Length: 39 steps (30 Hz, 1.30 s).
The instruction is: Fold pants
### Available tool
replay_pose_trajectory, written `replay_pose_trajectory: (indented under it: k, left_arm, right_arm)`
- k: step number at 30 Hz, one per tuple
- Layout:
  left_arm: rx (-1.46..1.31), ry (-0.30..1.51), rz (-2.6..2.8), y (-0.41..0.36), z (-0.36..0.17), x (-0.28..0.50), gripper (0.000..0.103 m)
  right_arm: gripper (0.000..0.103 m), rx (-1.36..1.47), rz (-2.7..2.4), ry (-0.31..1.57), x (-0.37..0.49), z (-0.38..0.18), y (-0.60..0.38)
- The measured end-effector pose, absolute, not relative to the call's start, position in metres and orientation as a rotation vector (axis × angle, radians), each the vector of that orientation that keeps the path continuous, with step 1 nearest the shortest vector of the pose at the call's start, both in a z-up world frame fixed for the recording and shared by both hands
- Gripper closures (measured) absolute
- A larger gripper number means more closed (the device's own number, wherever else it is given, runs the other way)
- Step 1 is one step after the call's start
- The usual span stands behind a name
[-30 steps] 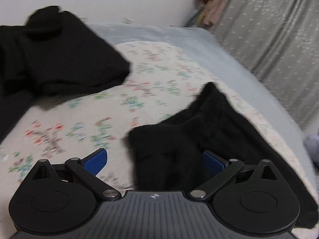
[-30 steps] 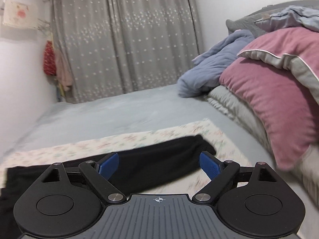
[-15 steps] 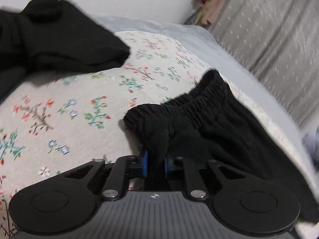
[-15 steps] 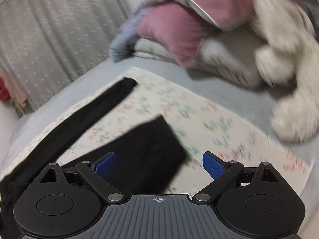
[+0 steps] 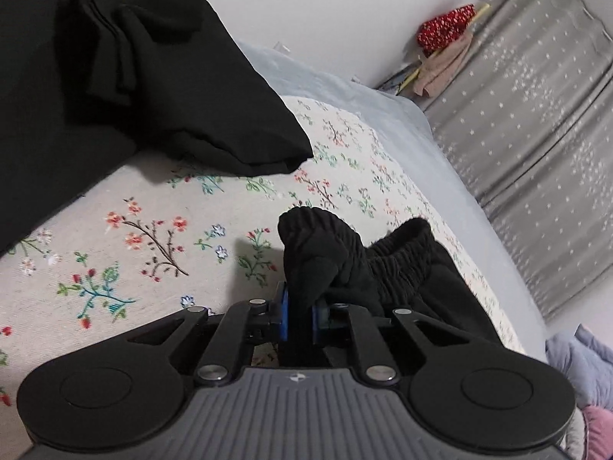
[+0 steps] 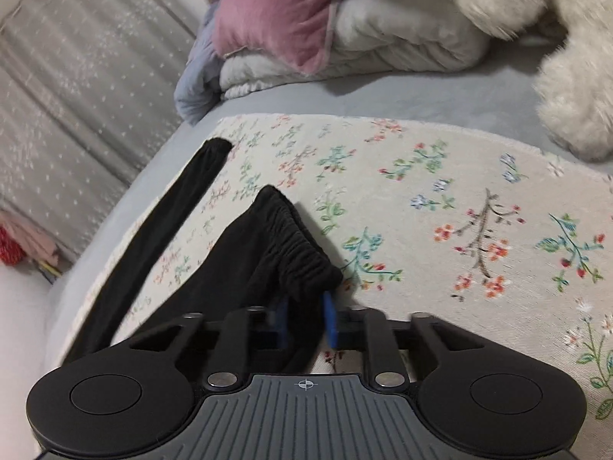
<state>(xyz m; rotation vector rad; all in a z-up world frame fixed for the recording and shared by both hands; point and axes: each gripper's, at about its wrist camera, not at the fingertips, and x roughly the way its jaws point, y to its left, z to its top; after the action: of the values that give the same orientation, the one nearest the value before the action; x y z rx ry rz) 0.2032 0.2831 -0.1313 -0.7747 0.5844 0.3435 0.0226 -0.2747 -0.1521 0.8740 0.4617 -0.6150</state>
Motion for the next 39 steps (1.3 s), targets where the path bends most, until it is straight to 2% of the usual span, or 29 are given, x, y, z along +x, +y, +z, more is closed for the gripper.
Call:
replay_pose_trajectory:
  k: [8, 12, 19, 26, 32, 33, 34, 36, 39]
  left_arm:
    - [-0.798, 0.525, 0.351, 0.299, -0.11, 0.17, 0.094]
    - [-0.798, 0.525, 0.393, 0.306, -0.112, 0.15, 0.094]
    - [-0.825, 0.577, 0.397, 0.305, -0.126, 0.133, 0.094]
    - [-0.716, 0.603, 0.385, 0.299, -0.127, 0.144, 0.093]
    - [-0.77, 0.653, 0.419, 0.314, -0.136, 0.137, 0.07]
    - [-0.778, 0.653, 0.42, 0.316, -0.135, 0.136, 0.061]
    - [-0.783, 0.654, 0.427, 0.317, -0.133, 0.135, 0.051]
    - [-0.763, 0.661, 0.45, 0.319, -0.127, 0.132, 0.039]
    - [-0.73, 0.675, 0.487, 0.318, -0.115, 0.132, 0.027]
  right_arm:
    - [0.094, 0.812, -0.603, 0.294, -0.008, -0.105, -0.257]
    - [0.094, 0.763, -0.58, 0.273, -0.015, -0.084, -0.245]
    - [0.094, 0.818, -0.647, 0.353, -0.024, -0.115, -0.248]
    - [0.094, 0.736, -0.62, 0.323, -0.018, -0.099, -0.239]
    - [0.094, 0.741, -0.645, 0.418, -0.01, -0.113, -0.25]
    - [0.093, 0.765, -0.644, 0.426, -0.011, -0.118, -0.253]
    - [0.09, 0.778, -0.641, 0.433, -0.012, -0.122, -0.256]
    - [0.082, 0.781, -0.641, 0.459, -0.011, -0.124, -0.26]
    - [0.062, 0.692, -0.706, 0.445, -0.008, -0.112, -0.267]
